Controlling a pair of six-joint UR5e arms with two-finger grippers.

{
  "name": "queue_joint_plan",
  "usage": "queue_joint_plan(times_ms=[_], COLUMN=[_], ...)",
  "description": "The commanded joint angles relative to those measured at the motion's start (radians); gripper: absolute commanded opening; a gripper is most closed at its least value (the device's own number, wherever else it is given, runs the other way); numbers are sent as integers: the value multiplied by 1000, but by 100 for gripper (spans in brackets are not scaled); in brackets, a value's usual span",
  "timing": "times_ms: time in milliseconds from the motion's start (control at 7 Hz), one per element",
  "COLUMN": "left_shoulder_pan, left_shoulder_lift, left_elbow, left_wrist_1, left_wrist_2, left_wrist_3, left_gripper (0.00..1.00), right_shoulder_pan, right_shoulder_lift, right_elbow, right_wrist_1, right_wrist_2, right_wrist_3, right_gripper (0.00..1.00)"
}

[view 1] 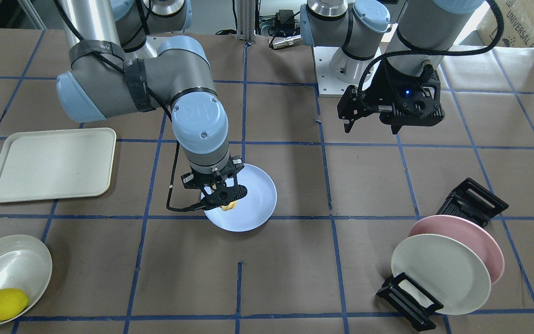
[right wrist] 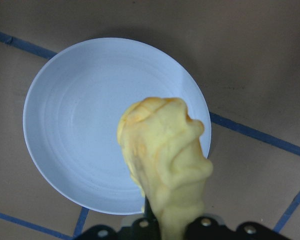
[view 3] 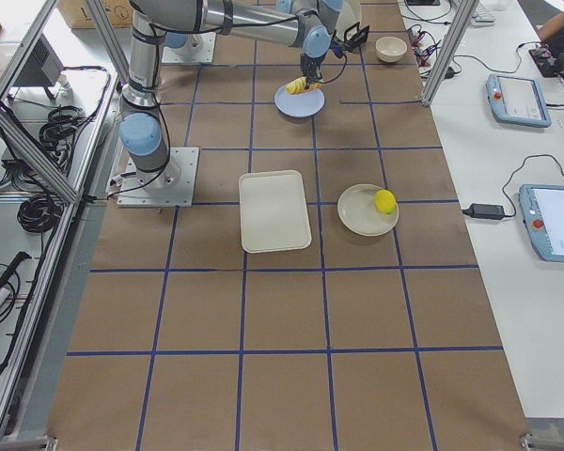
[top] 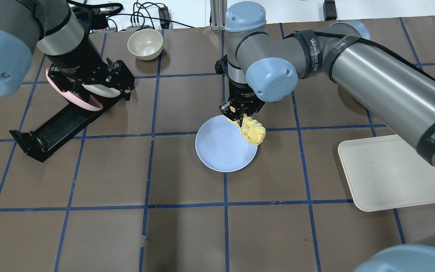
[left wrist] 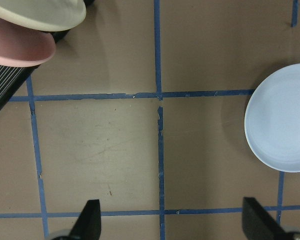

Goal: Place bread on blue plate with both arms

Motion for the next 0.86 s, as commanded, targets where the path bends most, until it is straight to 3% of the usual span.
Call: queue_joint_plan(times_ms=[0, 286, 571, 714], left_shoulder_pan=[9, 15, 15, 15], left_shoulder_lift=[21, -3, -27, -35], left_elbow=[40, 150, 169, 160], left_wrist_1=[-35, -184, -226, -221], left_wrist_2=[2, 7, 6, 0], left_wrist_3=[92, 93, 93, 91], left_gripper=[100, 100, 100, 100], right_shoulder_pan=[5, 15, 20, 21], right_shoulder_lift=[62, 81, 88, 88], right_elbow=[10, 7, 4, 2], right_wrist_1=[-94, -144, -195, -195], right_wrist_2=[30, 29, 11, 12], right_wrist_3=[-1, 0, 2, 2], right_gripper=[25, 26, 99, 100])
